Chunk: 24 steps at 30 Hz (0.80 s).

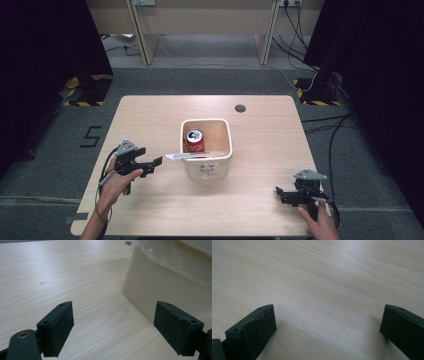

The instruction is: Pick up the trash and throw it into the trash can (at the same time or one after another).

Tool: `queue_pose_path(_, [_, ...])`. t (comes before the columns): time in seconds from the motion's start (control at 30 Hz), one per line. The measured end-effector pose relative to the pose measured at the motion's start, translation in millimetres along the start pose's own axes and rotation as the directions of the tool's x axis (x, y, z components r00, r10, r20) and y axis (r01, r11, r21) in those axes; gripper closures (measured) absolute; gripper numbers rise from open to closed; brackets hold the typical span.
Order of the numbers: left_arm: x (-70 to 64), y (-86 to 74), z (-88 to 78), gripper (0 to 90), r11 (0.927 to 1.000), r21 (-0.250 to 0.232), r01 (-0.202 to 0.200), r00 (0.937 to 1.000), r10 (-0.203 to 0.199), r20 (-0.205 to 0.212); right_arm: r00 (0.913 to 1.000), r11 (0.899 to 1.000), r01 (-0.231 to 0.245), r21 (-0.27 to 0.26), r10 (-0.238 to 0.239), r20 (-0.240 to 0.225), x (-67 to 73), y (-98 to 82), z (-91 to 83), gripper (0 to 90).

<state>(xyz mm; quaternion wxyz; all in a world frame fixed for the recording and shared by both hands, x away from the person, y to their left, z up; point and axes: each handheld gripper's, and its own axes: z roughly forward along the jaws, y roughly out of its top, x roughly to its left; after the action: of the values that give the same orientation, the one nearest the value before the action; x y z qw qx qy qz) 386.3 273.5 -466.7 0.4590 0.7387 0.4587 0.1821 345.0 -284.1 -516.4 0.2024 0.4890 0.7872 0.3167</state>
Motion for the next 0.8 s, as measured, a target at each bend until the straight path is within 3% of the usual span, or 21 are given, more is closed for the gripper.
queue_pose_path(0.8, [-14.1, -31.1, 8.9, 15.6, 0.9955, 0.075, -0.057, 0.9983, 0.057, -0.004, 1.0000, 1.000, 0.000, 0.000, 0.000, 0.000, 0.0, 0.0, 0.0, 0.2])
